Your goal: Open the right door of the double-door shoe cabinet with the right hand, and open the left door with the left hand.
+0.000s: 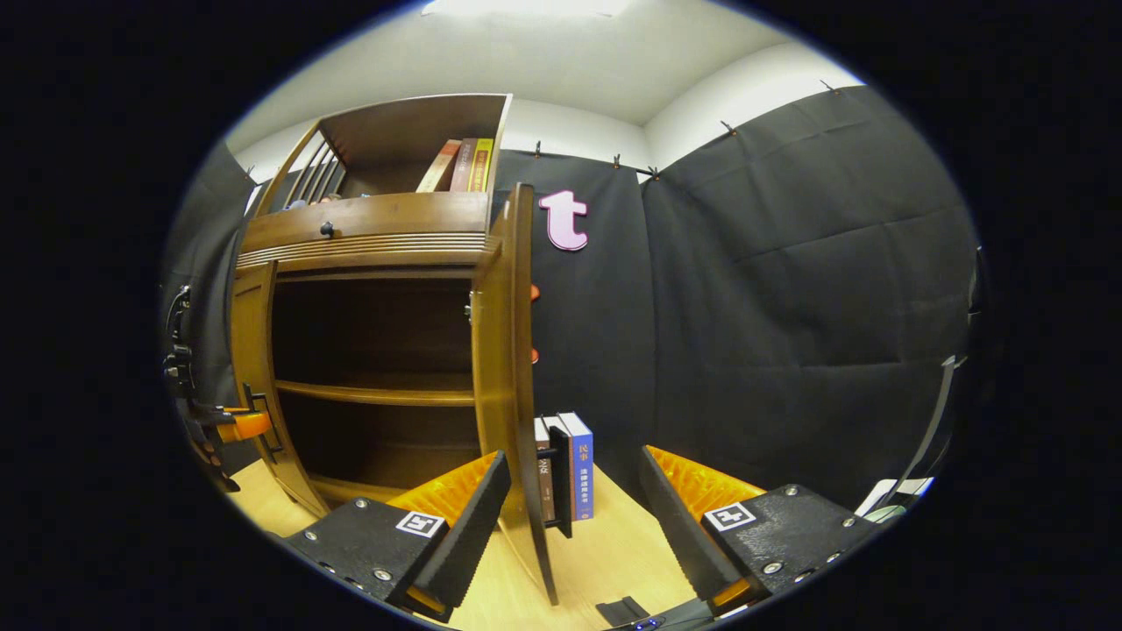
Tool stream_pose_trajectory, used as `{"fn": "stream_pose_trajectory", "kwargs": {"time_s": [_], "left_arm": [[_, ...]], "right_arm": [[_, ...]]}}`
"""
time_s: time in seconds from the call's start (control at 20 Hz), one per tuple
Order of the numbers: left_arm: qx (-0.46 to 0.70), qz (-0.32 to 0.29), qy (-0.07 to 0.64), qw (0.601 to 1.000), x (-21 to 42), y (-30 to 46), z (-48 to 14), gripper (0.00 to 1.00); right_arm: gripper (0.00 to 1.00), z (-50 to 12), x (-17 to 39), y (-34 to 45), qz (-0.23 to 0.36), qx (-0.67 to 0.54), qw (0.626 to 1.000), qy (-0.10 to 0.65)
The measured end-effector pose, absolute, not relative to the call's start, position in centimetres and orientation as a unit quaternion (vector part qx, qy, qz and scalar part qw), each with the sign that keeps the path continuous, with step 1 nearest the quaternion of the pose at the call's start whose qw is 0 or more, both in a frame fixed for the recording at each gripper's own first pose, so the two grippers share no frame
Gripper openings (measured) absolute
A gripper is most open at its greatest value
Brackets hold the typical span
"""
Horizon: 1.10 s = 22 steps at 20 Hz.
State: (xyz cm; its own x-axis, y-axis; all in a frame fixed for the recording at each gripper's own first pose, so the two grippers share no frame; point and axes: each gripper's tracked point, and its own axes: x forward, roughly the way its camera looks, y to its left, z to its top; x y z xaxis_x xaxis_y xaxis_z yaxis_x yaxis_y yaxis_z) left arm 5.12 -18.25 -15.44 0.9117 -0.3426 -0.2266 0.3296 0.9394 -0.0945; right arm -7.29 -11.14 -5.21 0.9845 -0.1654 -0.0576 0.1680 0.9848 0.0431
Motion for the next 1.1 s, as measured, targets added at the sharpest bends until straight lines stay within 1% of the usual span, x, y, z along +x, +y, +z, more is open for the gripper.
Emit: {"fn": "stream_pose_trajectory", "kwargs": {"time_s": [0.05, 0.1, 0.5, 0.9, 1.0, 1.1], "left_arm": [[-0.025, -0.173, 0.118, 0.978, 4.4, -17.7, -15.3, 0.36], [-0.022, -0.174, 0.115, 0.978, 3.8, -17.3, -15.2, 0.36], [-0.020, -0.176, 0.115, 0.977, -0.8, -12.6, -14.1, 0.36], [-0.019, -0.164, 0.111, 0.980, -3.3, -8.5, -13.6, 0.36], [-0.018, -0.163, 0.109, 0.980, -3.9, -7.5, -13.5, 0.29], [-0.022, -0.162, 0.106, 0.981, -4.2, -6.6, -13.3, 0.29]], "right_arm": [[1.00, -4.8, -7.2, -10.7, -0.079, 0.024, 0.996, 0.025], [0.92, -4.7, -7.2, -10.2, -0.075, 0.024, 0.997, 0.023], [0.92, -4.2, -7.0, -6.7, -0.044, 0.029, 0.998, 0.024], [0.92, -4.1, -6.4, -3.3, -0.010, 0.029, 0.999, 0.030], [0.92, -3.9, -6.5, -3.0, -0.008, 0.026, 0.999, 0.028], [0.92, -3.8, -6.5, -2.7, -0.005, 0.026, 0.999, 0.026]]}}
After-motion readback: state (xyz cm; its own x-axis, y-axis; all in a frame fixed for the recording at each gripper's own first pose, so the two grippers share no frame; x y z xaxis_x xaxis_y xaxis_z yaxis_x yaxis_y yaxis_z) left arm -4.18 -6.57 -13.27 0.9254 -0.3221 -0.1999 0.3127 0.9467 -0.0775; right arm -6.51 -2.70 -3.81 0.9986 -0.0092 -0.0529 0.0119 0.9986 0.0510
